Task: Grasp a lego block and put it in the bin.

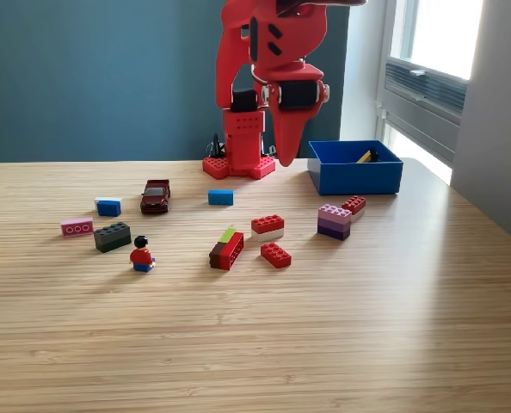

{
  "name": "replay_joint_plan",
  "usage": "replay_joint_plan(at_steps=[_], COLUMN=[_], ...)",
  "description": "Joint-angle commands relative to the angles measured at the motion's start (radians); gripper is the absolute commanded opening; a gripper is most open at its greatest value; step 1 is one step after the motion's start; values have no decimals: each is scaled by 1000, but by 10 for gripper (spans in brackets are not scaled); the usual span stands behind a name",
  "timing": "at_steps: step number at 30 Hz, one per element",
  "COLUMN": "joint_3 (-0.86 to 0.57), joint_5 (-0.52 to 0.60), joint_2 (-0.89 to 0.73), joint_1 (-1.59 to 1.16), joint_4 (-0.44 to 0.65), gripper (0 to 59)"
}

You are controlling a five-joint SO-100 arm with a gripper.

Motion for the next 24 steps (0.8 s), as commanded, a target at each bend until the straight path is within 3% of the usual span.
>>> replay_joint_plan(at_steps=[1, 8, 18, 24], joint_3=[-75, -74, -160, -155], joint_5=[-43, -143, -92, -156], joint_2=[23, 28, 23, 21], joint_1=[74, 169, 400, 495], joint_4=[31, 31, 31, 31], gripper=[1, 1, 1, 1])
